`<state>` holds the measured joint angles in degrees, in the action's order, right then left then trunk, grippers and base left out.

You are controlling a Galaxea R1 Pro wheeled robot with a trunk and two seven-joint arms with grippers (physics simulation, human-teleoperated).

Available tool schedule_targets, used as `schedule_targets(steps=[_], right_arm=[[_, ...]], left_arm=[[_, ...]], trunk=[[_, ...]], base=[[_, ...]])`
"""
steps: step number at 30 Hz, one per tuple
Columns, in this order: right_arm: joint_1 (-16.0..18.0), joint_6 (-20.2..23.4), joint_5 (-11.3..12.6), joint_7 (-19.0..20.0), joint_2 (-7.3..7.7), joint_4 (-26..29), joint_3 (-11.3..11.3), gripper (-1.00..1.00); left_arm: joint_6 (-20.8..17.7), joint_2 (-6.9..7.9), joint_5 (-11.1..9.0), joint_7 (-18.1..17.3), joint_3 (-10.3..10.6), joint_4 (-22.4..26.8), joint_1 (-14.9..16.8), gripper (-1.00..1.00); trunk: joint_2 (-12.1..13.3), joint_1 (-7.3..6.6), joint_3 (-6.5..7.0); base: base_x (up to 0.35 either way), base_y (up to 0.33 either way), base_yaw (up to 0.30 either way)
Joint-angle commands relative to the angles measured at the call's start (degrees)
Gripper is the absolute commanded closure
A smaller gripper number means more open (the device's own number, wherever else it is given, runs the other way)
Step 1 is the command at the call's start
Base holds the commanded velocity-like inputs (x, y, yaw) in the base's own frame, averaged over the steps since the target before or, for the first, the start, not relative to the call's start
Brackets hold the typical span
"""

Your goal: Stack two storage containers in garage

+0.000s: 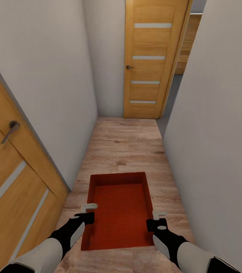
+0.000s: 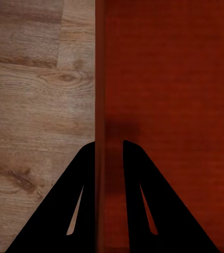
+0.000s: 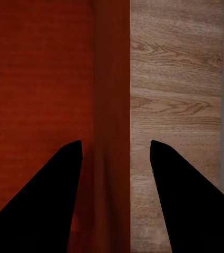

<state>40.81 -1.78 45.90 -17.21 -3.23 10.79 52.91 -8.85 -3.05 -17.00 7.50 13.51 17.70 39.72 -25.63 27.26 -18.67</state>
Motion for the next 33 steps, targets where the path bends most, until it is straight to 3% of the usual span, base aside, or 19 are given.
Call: schedule_targets(steps=[1, 33], right_arm=[[0.1, -0.2, 2.2, -0.2, 0.05, -0.3, 0.0, 1.0], [0.1, -0.2, 2.2, -0.2, 0.09, -0.3, -0.1, 1.0]], left_arm=[[0.2, 0.76, 0.1, 0.9, 2.2, 0.3, 0.0, 1.0], [0.2, 0.76, 0.1, 0.9, 2.2, 0.3, 0.0, 1.0]], trunk=[[-0.1, 0.06, -0.09], [-0.1, 0.06, -0.09]], base=[[0.323, 0.0, 0.0], [0.323, 0.0, 0.0]])
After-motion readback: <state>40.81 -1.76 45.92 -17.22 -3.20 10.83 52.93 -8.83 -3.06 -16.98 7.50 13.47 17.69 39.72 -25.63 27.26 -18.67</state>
